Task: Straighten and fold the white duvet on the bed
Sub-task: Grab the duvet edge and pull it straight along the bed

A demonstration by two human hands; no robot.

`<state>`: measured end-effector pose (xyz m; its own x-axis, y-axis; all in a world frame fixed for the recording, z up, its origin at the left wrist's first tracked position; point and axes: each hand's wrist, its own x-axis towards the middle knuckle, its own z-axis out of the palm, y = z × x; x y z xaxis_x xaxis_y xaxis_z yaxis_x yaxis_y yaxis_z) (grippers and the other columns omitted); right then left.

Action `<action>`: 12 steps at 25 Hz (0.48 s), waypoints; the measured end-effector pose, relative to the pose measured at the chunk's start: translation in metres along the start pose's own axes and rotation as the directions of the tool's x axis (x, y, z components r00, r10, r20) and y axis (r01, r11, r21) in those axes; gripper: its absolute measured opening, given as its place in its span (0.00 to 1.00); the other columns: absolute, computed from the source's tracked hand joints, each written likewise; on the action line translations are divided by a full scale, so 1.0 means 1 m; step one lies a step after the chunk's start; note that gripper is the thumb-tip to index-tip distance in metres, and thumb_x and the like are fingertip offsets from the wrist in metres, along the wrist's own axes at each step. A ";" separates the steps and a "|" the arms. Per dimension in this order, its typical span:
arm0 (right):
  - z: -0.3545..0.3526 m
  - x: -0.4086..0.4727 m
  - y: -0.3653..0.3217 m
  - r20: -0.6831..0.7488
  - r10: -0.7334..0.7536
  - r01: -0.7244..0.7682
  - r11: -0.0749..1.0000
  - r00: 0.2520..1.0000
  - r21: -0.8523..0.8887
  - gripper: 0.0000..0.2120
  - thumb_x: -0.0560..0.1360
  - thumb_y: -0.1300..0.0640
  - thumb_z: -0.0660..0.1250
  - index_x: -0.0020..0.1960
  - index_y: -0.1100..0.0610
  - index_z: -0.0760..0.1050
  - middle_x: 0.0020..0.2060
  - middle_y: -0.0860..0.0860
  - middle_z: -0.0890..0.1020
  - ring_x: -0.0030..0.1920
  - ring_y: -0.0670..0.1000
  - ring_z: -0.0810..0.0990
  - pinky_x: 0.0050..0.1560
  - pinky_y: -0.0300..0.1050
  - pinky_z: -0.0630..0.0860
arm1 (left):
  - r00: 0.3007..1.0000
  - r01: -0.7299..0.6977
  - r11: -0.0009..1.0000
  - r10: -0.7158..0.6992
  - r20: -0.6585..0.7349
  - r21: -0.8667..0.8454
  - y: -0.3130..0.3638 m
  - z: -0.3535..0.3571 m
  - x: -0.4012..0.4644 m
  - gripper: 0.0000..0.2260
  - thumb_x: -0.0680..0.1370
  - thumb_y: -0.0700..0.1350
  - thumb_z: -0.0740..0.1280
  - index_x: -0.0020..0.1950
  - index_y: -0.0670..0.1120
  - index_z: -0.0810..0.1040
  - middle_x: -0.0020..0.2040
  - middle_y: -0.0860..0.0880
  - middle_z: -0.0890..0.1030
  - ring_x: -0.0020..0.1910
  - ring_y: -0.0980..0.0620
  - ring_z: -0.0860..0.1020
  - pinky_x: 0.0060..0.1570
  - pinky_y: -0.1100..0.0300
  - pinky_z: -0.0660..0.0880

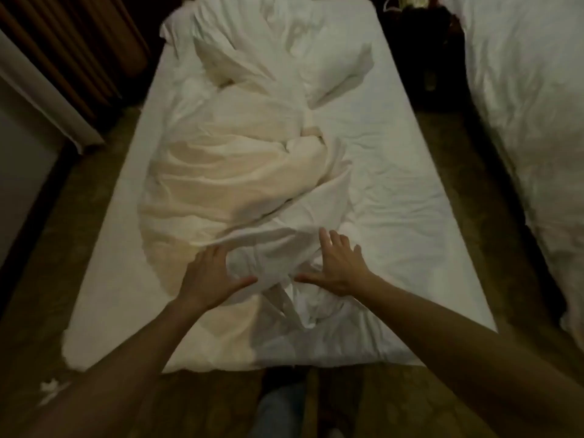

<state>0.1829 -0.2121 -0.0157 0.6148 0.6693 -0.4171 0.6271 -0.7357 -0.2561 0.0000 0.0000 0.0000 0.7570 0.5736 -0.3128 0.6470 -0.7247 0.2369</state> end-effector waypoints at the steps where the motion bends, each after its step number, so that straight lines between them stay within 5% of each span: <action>1: 0.015 0.018 -0.003 0.007 0.027 -0.027 0.999 1.000 0.032 0.62 0.63 0.18 0.61 0.80 0.55 0.41 0.78 0.56 0.55 0.76 0.61 0.59 0.72 0.71 0.59 | 1.000 -0.004 0.999 0.005 -0.022 0.039 -0.006 0.016 0.015 0.47 0.63 0.75 0.68 0.72 0.46 0.67 0.68 0.42 0.73 0.65 0.41 0.72 0.60 0.48 0.72; 6: 0.072 0.056 -0.004 -0.126 0.144 -0.148 0.989 0.982 -0.028 0.64 0.60 0.16 0.58 0.79 0.60 0.48 0.74 0.59 0.63 0.72 0.61 0.64 0.72 0.70 0.59 | 0.997 0.035 0.998 -0.032 -0.071 0.053 -0.004 0.076 0.046 0.46 0.58 0.78 0.66 0.61 0.43 0.71 0.58 0.41 0.76 0.56 0.40 0.75 0.55 0.45 0.75; 9: 0.096 0.054 0.016 -0.276 0.126 -0.153 0.985 0.953 -0.081 0.52 0.63 0.18 0.59 0.67 0.60 0.66 0.60 0.58 0.74 0.59 0.60 0.74 0.61 0.59 0.71 | 0.990 -0.030 0.997 0.039 -0.138 0.070 -0.009 0.085 0.055 0.39 0.63 0.78 0.62 0.50 0.43 0.75 0.47 0.44 0.78 0.46 0.42 0.77 0.46 0.48 0.75; 12: 0.101 0.053 0.040 -0.217 0.146 -0.166 0.983 0.965 -0.074 0.38 0.70 0.23 0.59 0.56 0.58 0.72 0.47 0.57 0.80 0.47 0.60 0.79 0.47 0.52 0.72 | 0.981 -0.120 0.988 0.103 -0.163 -0.099 -0.020 0.090 0.057 0.33 0.71 0.75 0.55 0.37 0.45 0.76 0.33 0.46 0.79 0.33 0.44 0.79 0.36 0.53 0.73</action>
<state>0.1927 -0.2162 -0.1359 0.7889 0.5608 -0.2512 0.5501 -0.8267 -0.1182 0.0217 0.0129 -0.1053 0.8242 0.5505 -0.1326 0.5572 -0.7469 0.3629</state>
